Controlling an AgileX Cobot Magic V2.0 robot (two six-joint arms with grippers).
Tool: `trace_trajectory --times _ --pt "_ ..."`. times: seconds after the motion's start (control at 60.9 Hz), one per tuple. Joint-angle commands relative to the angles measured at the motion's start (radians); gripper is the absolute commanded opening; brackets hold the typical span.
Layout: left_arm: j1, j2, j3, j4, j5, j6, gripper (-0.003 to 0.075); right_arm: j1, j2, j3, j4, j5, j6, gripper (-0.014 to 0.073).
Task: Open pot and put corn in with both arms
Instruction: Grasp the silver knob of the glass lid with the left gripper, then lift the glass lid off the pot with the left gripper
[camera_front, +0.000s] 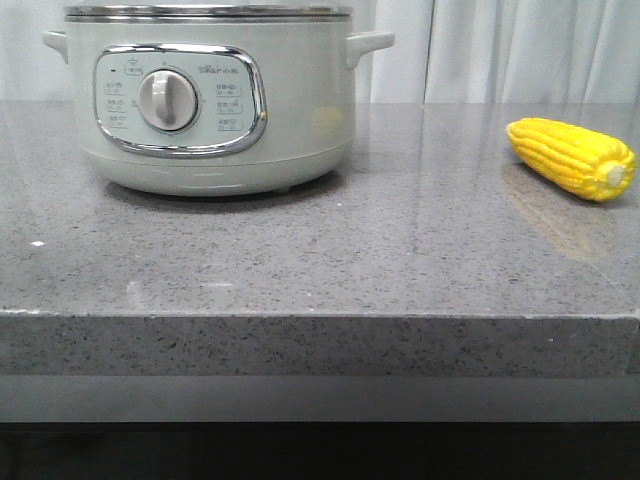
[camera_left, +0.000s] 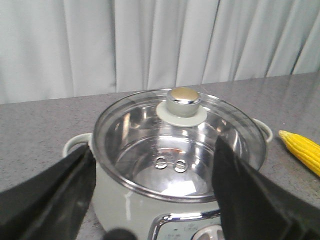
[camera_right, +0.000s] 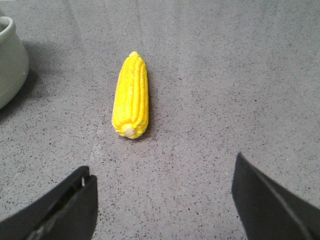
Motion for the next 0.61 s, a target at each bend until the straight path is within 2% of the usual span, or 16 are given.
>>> trace_trajectory --times 0.0,0.378,0.591 --pt "-0.042 0.073 -0.092 -0.010 -0.097 0.001 0.0491 -0.005 0.011 -0.036 -0.002 -0.071 -0.009 0.0571" --pt "-0.074 0.413 -0.377 -0.012 -0.127 0.001 0.0491 -0.005 0.011 -0.036 -0.002 -0.071 -0.009 0.0571" --pt "-0.074 0.557 -0.510 -0.071 -0.125 0.001 0.0491 -0.005 0.011 -0.036 -0.002 -0.071 -0.009 0.0571"
